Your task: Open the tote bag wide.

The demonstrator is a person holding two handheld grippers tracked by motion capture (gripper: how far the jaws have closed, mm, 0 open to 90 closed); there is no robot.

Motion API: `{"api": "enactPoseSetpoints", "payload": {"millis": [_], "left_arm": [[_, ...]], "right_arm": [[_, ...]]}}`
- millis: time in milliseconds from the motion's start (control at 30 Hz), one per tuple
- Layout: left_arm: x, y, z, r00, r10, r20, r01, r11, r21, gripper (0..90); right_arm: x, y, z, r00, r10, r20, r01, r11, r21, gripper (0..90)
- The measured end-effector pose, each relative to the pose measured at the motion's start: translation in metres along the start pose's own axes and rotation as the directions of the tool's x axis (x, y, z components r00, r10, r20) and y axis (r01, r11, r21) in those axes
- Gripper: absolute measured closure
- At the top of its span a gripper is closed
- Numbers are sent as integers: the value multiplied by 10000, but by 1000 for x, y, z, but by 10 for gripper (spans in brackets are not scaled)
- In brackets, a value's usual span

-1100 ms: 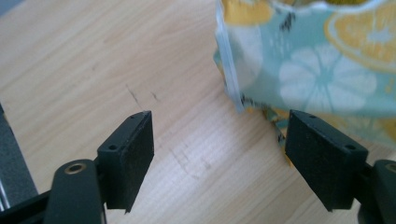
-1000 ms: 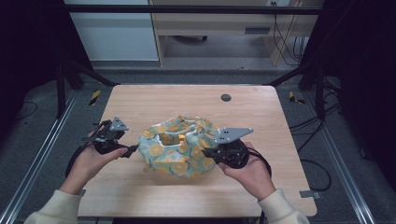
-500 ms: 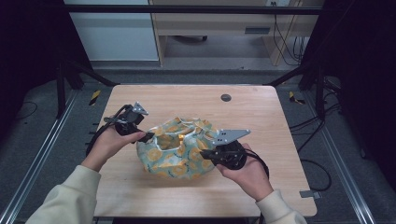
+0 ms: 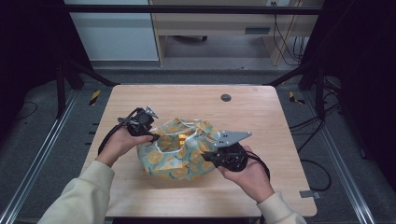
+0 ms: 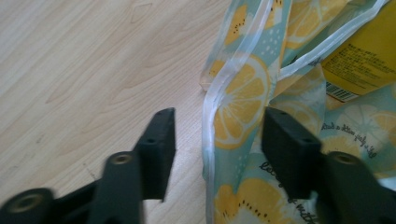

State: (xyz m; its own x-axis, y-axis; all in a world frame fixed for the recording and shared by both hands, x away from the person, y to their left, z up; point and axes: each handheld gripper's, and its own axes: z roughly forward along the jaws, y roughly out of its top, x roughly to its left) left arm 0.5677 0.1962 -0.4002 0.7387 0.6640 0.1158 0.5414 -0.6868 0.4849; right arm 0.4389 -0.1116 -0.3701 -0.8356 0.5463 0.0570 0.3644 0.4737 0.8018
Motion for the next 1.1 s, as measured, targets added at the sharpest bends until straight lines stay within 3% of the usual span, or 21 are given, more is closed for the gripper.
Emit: {"api": "enactPoseSetpoints", "payload": {"millis": [167, 300, 433, 467, 533, 633, 900, 1100], "left_arm": [[-1, -3, -7, 9996, -117, -250, 109, 9994, -319, 810], [-7, -4, -30, 9993, -107, -365, 61, 9922, -1243, 870], [-17, -10, -58, 9988, -119, -466, 9, 9735, -2289, 881], [-17, -10, -58, 9988, -119, -466, 9, 9735, -2289, 882], [-25, -19, -79, 9995, -157, -274, 66, 9522, -3054, 885], [-35, -29, -92, 9999, -100, -37, 81, 9384, -3455, 887], [-53, -48, -97, 9980, 248, 587, -28, 9372, -3489, 888], [-58, -56, -95, 9969, 385, 692, -131, 9417, -3361, 888]], "right_arm": [[-1, -1, -1, 10000, 20, 58, -20, 10000, 9, 894], [-2, -3, -3, 9997, 53, 220, -53, 10000, -40, 892], [-2, -6, -7, 9992, 51, 406, -50, 10000, -20, 893], [-1, -8, -8, 9988, 43, 494, -44, 10000, 15, 892], [0, -13, -9, 9980, 53, 623, -56, 10000, 47, 891], [3, -20, -9, 9968, 70, 794, -82, 9999, 148, 889], [7, -39, -6, 9933, 244, 1133, -292, 9987, 417, 884], [3, -53, -5, 9898, 619, 1284, -689, 9964, 503, 858]]}}
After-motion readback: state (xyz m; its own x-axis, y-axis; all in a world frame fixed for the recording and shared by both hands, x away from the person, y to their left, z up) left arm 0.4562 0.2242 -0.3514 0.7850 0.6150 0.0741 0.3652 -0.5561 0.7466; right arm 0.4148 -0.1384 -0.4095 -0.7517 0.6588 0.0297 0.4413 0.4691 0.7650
